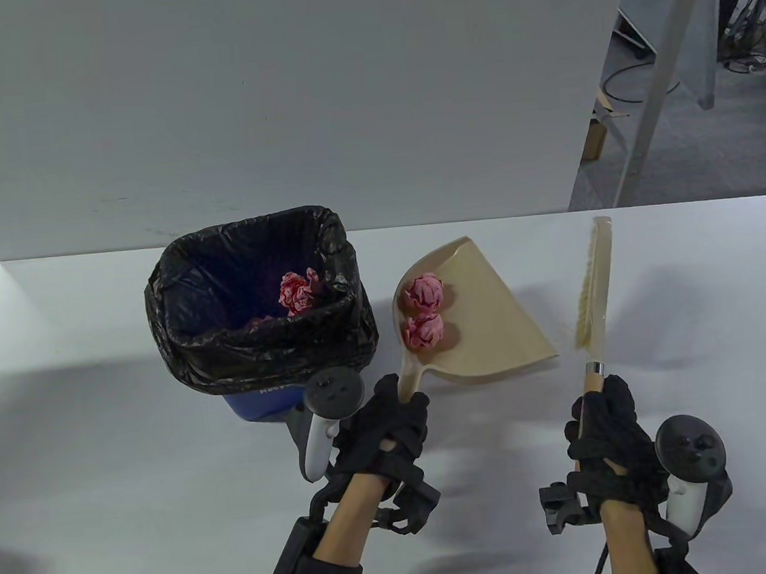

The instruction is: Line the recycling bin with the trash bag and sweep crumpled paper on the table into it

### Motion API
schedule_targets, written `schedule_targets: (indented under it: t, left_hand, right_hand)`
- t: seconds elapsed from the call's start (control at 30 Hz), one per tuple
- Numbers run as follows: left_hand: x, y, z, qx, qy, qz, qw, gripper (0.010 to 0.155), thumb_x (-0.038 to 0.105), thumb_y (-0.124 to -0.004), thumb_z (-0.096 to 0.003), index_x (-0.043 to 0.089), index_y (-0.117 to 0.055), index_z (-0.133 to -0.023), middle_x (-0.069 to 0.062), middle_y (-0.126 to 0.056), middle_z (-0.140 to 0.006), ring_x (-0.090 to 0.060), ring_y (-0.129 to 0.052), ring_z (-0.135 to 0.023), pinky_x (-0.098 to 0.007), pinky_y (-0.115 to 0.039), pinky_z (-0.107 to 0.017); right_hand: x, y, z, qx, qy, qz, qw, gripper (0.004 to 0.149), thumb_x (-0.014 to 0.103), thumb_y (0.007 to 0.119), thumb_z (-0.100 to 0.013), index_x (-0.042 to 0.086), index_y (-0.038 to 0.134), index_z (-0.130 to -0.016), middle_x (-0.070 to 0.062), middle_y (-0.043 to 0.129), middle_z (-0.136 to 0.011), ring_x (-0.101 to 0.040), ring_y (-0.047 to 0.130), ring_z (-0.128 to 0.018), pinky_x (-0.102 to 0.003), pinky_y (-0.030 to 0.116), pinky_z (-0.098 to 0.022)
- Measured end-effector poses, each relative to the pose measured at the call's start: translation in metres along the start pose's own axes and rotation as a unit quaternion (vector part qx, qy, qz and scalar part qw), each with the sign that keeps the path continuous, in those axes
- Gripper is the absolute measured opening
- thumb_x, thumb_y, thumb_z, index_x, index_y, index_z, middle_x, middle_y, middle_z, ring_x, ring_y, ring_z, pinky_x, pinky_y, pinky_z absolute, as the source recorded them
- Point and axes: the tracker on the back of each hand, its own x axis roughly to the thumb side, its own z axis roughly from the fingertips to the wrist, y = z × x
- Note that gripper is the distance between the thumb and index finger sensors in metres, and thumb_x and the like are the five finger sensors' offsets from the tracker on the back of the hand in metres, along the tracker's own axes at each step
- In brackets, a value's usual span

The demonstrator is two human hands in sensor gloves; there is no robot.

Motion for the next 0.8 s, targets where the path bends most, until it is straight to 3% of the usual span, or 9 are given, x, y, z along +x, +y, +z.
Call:
schedule_targets:
  t: [0.17,0.4,0.6,0.8]
  left_hand:
    - [0.019,0.011,0.016,-0.014,-0.044,0.035,0.998,0.074,0.042,-0.068,-0.0612,0.000,-0.037,-0.114,-0.017,-0.065,-0.100,-0.009,-0.098,-0.058,-0.043,-0.090,-0.047]
    - [0.049,0.044,0.046,-0.050,-0.105,0.084,0.990,0.074,0.041,-0.068,-0.0619,-0.001,-0.037,-0.114,-0.018,-0.065,-0.100,-0.010,-0.098,-0.057,-0.043,-0.090,-0.046]
    - [0.084,0.089,0.086,0.008,-0.153,0.061,0.986,0.074,0.042,-0.069,-0.0619,-0.001,-0.037,-0.114,-0.018,-0.065,-0.101,-0.010,-0.098,-0.057,-0.042,-0.091,-0.046]
    - [0.086,0.141,0.104,0.085,-0.146,0.041,0.985,0.074,0.041,-0.068,-0.0618,-0.001,-0.036,-0.114,-0.018,-0.065,-0.101,-0.010,-0.098,-0.057,-0.043,-0.090,-0.046]
  right_hand:
    - [-0.001,-0.003,0.000,-0.006,0.006,-0.011,1.000,0.062,0.030,0.056,-0.063,-0.005,0.036,-0.110,-0.027,0.073,-0.090,-0.026,0.092,-0.053,-0.043,0.088,-0.037]
    - [0.000,0.000,0.000,0.001,0.002,-0.004,1.000,0.062,0.030,0.056,-0.063,-0.006,0.036,-0.110,-0.027,0.073,-0.090,-0.027,0.092,-0.053,-0.043,0.088,-0.037]
    - [-0.001,0.004,0.001,0.006,0.005,0.021,1.000,0.062,0.030,0.056,-0.063,-0.006,0.036,-0.110,-0.027,0.073,-0.090,-0.026,0.092,-0.053,-0.043,0.088,-0.037]
    - [-0.003,0.006,0.000,0.005,0.014,0.034,0.999,0.062,0.030,0.056,-0.063,-0.006,0.036,-0.110,-0.027,0.073,-0.090,-0.027,0.092,-0.053,-0.044,0.088,-0.037]
